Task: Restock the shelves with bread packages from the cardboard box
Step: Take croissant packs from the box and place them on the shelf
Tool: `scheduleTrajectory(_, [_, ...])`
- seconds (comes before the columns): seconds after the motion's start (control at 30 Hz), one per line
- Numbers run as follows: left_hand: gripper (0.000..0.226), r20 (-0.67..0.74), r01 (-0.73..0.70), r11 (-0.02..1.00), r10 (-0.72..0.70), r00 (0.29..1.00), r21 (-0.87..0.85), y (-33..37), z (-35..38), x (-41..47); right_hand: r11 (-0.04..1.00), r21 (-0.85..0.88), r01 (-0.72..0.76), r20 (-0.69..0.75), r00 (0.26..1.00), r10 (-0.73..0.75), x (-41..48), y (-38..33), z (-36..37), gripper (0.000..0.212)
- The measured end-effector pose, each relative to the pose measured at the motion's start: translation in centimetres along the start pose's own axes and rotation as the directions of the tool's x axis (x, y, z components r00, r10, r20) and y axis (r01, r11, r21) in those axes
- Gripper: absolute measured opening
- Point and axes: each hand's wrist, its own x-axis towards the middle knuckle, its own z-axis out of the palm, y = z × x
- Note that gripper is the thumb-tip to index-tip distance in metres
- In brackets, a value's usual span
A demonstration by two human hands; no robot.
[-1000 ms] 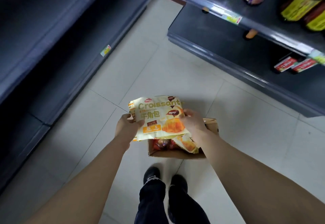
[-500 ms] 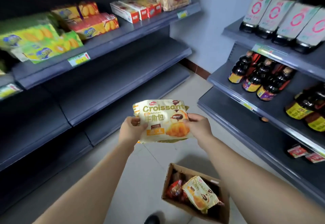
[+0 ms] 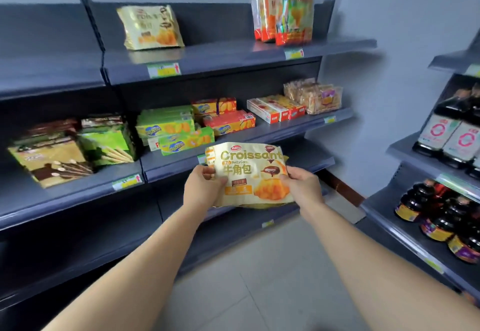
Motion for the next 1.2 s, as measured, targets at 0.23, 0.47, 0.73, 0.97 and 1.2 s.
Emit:
scheduleTrajectory(0.23, [0.021,-0.088,-0.196,0.977,0.188,0.978,-0.081,6.4,-8.4,4.5,0.982,0.069,0.176,0.040,0.983,-0.179,1.4,-9.4,6.7,0.026])
scheduleTrajectory(0.47, [0.018,-0.229,-0.314,0.946,0.288,0.930,-0.084,13.2,-15.0,9.3,0.936,0.117,0.333,0.027,0.941,-0.338,4.3,-18.0,13.2,0.034])
scheduleTrajectory(0.73, [0.019,-0.301,-0.362,0.929,0.324,0.897,-0.078,18.6,-17.7,16.8,0.892,0.139,0.429,0.073,0.894,-0.441,11.2,-25.2,18.4,0.035])
scheduleTrajectory(0.97, [0.020,-0.350,-0.337,0.940,0.298,0.888,-0.056,20.4,-18.0,24.0,0.893,0.131,0.430,0.116,0.888,-0.445,18.1,-28.0,22.8,0.033])
scheduleTrajectory(1.2, [0.024,-0.322,-0.300,0.953,0.269,0.908,-0.051,21.0,-18.1,32.1,0.922,0.069,0.382,0.174,0.905,-0.388,25.3,-28.7,27.3,0.035])
